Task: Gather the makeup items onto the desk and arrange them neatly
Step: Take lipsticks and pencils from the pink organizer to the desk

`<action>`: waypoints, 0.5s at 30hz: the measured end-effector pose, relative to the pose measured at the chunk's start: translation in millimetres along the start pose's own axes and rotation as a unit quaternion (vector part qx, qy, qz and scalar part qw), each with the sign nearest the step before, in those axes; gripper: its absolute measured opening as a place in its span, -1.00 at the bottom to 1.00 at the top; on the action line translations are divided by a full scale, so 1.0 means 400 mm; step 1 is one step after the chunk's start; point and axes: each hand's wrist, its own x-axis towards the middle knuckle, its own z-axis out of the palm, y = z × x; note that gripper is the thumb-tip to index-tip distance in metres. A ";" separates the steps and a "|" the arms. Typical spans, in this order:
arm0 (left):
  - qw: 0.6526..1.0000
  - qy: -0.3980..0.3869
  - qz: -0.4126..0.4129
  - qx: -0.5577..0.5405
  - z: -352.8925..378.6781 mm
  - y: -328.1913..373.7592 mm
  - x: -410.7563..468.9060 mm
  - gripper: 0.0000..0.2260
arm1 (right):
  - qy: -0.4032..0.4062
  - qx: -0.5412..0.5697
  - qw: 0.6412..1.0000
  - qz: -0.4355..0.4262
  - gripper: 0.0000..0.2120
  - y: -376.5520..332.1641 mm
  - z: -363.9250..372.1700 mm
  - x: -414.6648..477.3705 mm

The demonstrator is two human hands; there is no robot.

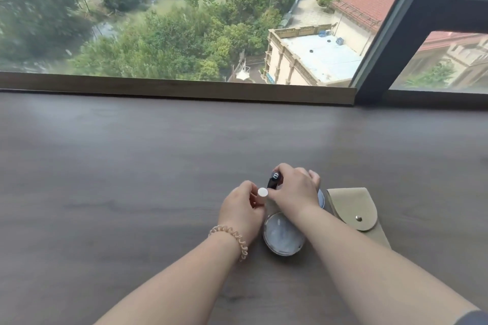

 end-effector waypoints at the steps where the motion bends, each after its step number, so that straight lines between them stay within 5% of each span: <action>1: 1.000 -0.002 0.001 -0.002 0.007 0.004 0.004 -0.94 | -0.012 0.001 1.000 -0.006 -0.79 0.000 -0.004 0.002; 9: 0.999 -0.038 0.005 0.012 -0.029 0.002 -0.014 -0.75 | -0.094 -0.075 0.991 -0.057 -0.24 0.040 -0.061 -0.034; 15: 0.997 -0.003 0.057 0.054 -0.188 0.028 -0.049 -0.50 | -0.025 -0.018 0.979 -0.199 -0.34 -0.007 -0.155 -0.108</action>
